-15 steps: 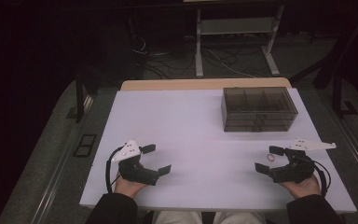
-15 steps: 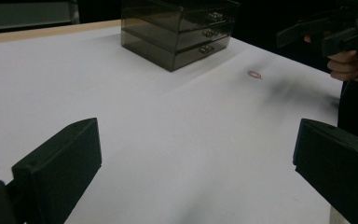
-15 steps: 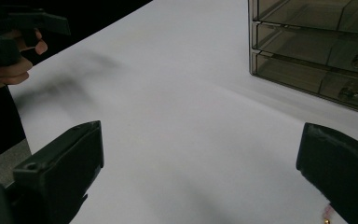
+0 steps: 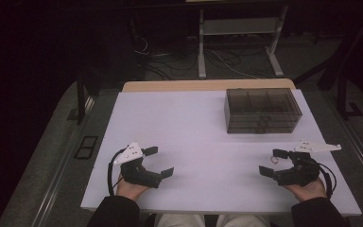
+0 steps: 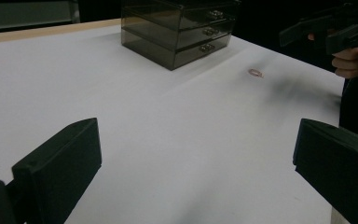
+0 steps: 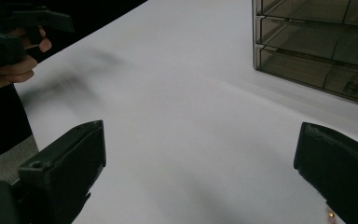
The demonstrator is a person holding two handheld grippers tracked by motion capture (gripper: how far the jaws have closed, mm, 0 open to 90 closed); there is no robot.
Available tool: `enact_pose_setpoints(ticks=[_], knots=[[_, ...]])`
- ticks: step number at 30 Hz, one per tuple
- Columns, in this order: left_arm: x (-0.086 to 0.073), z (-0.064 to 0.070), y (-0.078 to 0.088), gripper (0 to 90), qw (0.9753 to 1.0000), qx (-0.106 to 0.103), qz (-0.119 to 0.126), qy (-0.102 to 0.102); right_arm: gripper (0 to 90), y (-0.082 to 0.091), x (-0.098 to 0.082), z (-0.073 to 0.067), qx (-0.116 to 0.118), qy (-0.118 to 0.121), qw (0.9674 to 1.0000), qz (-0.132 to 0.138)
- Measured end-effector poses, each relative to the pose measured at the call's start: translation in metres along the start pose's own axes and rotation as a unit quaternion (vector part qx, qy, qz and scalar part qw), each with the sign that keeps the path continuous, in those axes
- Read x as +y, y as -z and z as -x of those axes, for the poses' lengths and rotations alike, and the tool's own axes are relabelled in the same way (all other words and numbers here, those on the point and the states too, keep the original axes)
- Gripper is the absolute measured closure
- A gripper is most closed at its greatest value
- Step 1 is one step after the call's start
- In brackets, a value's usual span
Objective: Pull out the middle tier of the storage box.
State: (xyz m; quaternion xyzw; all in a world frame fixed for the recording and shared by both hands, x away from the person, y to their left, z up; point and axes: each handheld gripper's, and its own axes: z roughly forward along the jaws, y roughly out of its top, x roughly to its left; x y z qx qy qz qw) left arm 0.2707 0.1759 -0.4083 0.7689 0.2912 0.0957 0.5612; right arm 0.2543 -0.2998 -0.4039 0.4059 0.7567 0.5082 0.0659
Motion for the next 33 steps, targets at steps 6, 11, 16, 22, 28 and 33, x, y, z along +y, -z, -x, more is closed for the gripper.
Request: enact_pose_setpoints(ticks=[6, 11, 16, 22, 28, 33], knots=[[0.0, 0.001, 0.0, 0.2, 1.0, 0.002, 0.0, 0.002, 1.5, -0.001, 0.001, -0.003, 0.004, 0.004, 0.9999, -0.01], [0.001, 0.0, 0.003, 0.2, 1.0, 0.006, 0.0, 0.003, 1.5, -0.001, 0.004, -0.008, 0.007, 0.007, 0.9998, -0.019], [0.0, 0.0, 0.004, 0.2, 0.9999, 0.009, 0.002, 0.005, 1.5, 0.0, 0.009, -0.009, 0.006, 0.004, 0.9997, -0.022], [0.001, 0.0, 0.005, 0.2, 0.9999, 0.008, 0.007, 0.009, 1.5, 0.003, 0.018, -0.008, 0.005, 0.004, 0.9997, -0.024], [0.001, 0.0, 0.005, 0.2, 0.9999, 0.008, 0.007, 0.009, 1.5, 0.005, 0.026, -0.003, 0.004, 0.003, 0.9997, -0.025], [0.001, 0.0, 0.006, 0.2, 0.9999, 0.008, 0.008, 0.009, 1.5, 0.005, 0.034, 0.003, 0.002, -0.004, 0.9994, -0.034]])
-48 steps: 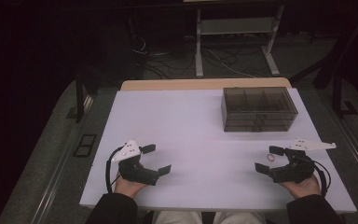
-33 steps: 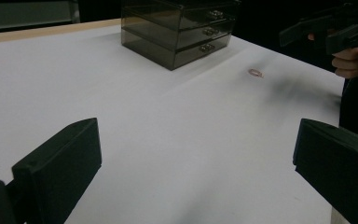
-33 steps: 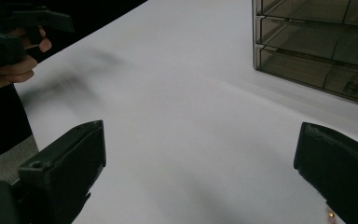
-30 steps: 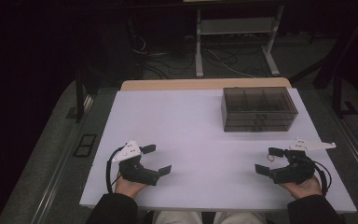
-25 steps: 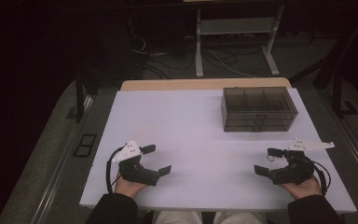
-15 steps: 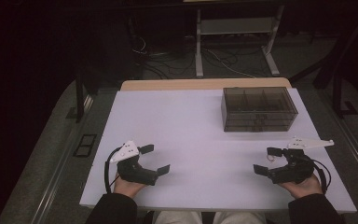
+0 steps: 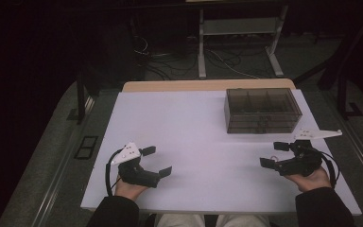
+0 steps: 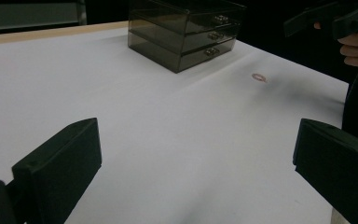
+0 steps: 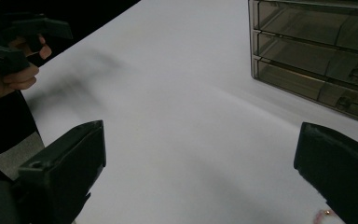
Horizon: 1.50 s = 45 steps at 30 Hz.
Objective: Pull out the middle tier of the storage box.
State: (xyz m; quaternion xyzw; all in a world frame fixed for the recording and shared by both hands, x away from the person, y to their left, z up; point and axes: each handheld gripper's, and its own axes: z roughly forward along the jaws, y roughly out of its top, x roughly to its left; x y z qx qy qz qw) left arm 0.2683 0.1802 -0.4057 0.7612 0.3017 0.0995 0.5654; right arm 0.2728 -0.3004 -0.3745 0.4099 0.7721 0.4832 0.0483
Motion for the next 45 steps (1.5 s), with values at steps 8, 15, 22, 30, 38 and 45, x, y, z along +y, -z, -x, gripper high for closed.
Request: enact_pose_setpoints(ticks=[8, 15, 22, 30, 38, 45], knots=[[0.0, 0.0, 0.0, 0.2, 1.0, 0.0, 0.0, 0.0, 1.5, -0.004, 0.006, 0.011, 0.006, -0.024, 0.9997, -0.006], [0.0, 0.0, -0.001, 0.2, 1.0, 0.001, -0.002, 0.0, 1.5, -0.01, 0.008, 0.019, 0.014, -0.04, 0.999, -0.017], [0.0, 0.0, -0.001, 0.2, 1.0, 0.0, -0.001, 0.002, 1.5, -0.016, 0.009, 0.027, 0.022, -0.059, 0.9978, -0.02], [0.0, 0.0, 0.0, 0.2, 1.0, 0.0, -0.002, 0.0, 1.5, -0.022, 0.01, 0.035, 0.03, -0.08, 0.9962, -0.014], [-0.001, 0.0, 0.0, 0.2, 1.0, 0.0, -0.001, -0.002, 1.5, -0.024, 0.011, 0.044, 0.048, -0.129, 0.9905, 0.009], [-0.001, 0.0, 0.0, 0.2, 1.0, 0.001, -0.001, -0.002, 1.5, -0.024, 0.011, 0.05, 0.053, -0.156, 0.9861, 0.023]])
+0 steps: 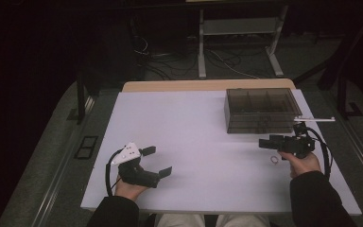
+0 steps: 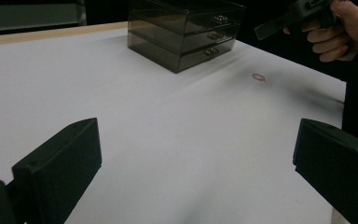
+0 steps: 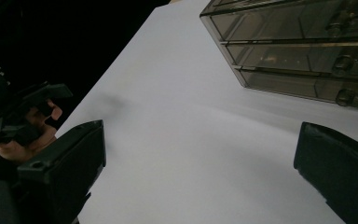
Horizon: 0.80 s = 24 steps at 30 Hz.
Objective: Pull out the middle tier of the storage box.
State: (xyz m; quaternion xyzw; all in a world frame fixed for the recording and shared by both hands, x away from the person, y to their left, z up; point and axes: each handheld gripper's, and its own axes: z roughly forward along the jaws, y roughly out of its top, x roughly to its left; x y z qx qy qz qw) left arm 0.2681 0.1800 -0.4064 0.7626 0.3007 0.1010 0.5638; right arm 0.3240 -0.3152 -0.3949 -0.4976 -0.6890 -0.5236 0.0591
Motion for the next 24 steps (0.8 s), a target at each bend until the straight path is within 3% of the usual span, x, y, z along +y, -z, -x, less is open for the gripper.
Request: enact_pose_setpoints(ticks=[2, 15, 21, 24], knots=[[0.0, 0.0, 0.0, 0.2, 1.0, 0.0, 0.0, 0.0, 1.5, -0.001, 0.0, 0.003, 0.008, -0.018, 0.9998, 0.003], [0.0, 0.001, 0.0, 0.2, 1.0, -0.004, 0.001, -0.001, 1.5, -0.009, 0.001, 0.011, 0.018, -0.052, 0.9985, 0.006], [0.001, 0.001, 0.0, 0.2, 1.0, -0.005, 0.002, 0.0, 1.5, -0.011, 0.002, 0.016, 0.044, -0.075, 0.996, 0.021], [0.001, 0.002, 0.0, 0.2, 1.0, -0.006, 0.002, -0.001, 1.5, -0.011, 0.003, 0.018, 0.05, -0.101, 0.9932, 0.03]])
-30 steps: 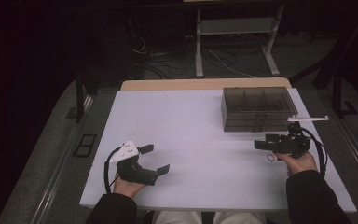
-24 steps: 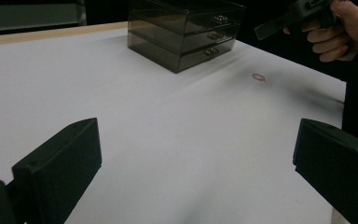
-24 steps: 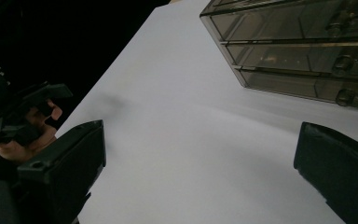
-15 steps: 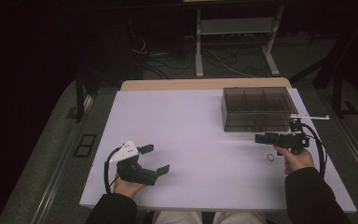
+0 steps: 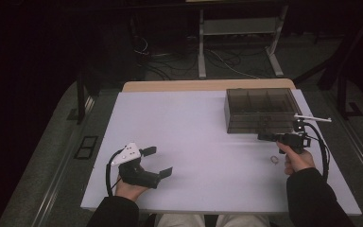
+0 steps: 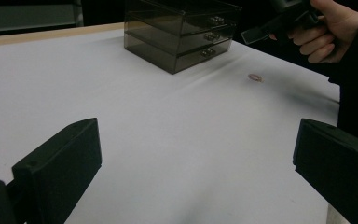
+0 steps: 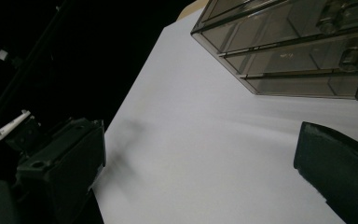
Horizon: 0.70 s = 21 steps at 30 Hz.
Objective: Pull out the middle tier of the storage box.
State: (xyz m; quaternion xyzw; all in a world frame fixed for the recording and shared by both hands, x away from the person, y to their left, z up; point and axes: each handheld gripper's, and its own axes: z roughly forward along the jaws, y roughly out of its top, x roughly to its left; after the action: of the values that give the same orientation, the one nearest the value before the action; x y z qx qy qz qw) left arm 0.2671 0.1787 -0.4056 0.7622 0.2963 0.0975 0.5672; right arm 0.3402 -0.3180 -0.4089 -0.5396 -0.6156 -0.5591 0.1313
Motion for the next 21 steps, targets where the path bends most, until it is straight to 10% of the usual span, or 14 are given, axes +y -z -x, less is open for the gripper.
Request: enact_pose_setpoints(ticks=[21], knots=[[0.0002, 0.0003, 0.0006, 0.2, 1.0, 0.0, -0.001, -0.002, 1.5, -0.0031, 0.002, 0.0076, -0.003, -0.096, 0.9943, 0.046]])
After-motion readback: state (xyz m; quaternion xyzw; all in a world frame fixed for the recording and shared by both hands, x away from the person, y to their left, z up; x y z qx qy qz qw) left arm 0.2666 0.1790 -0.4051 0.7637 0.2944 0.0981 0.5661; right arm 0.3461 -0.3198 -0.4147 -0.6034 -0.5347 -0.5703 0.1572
